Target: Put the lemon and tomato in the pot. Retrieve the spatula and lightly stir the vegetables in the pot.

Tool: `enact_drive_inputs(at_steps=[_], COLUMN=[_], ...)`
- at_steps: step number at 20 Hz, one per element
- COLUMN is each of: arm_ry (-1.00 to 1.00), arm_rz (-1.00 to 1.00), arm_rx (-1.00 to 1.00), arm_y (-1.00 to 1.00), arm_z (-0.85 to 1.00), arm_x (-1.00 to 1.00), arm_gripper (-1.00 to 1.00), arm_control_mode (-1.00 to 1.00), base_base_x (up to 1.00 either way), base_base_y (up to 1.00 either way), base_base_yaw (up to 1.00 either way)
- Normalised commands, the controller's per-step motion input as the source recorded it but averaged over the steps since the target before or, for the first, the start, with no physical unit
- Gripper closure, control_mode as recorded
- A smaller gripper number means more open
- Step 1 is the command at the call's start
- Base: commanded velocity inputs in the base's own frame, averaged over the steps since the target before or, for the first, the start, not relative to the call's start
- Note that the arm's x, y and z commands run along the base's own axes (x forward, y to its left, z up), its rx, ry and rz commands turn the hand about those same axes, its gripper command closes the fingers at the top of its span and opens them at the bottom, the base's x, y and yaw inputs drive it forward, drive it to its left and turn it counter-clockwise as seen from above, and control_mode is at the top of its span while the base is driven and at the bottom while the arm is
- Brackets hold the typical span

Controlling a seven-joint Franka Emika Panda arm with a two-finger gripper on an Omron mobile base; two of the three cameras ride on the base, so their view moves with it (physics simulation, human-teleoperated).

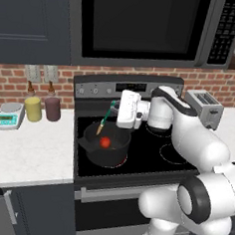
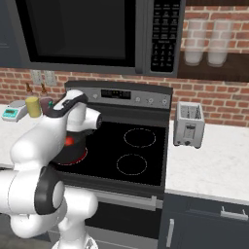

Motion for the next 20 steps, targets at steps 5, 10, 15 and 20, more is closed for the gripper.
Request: enact_drive_inputs(at_steps=[5, 10, 15, 20], arm_ry=[0.0, 0.0, 0.02, 0.05], arm_rz=[-0.12, -0.1, -0.08, -0.06], arm_rx=[-0.14, -0.13, -0.05, -0.01], arm_y=[-0.13, -0.12, -0.03, 0.0], arm_z=[-0.17, -0.19, -0.17, -0.26], arm_x=[0.0, 0.0, 0.0, 0.0], arm_gripper=[1.0, 1.0, 1.0, 1.0], arm_control_mode=[-1.0, -1.0, -1.0, -1.0], base_base_x=[0.0, 0.0, 0.0, 0.0], base_base_y=[0.0, 0.0, 0.0, 0.0], base_base_yaw=[0.0, 0.0, 0.0, 0.0])
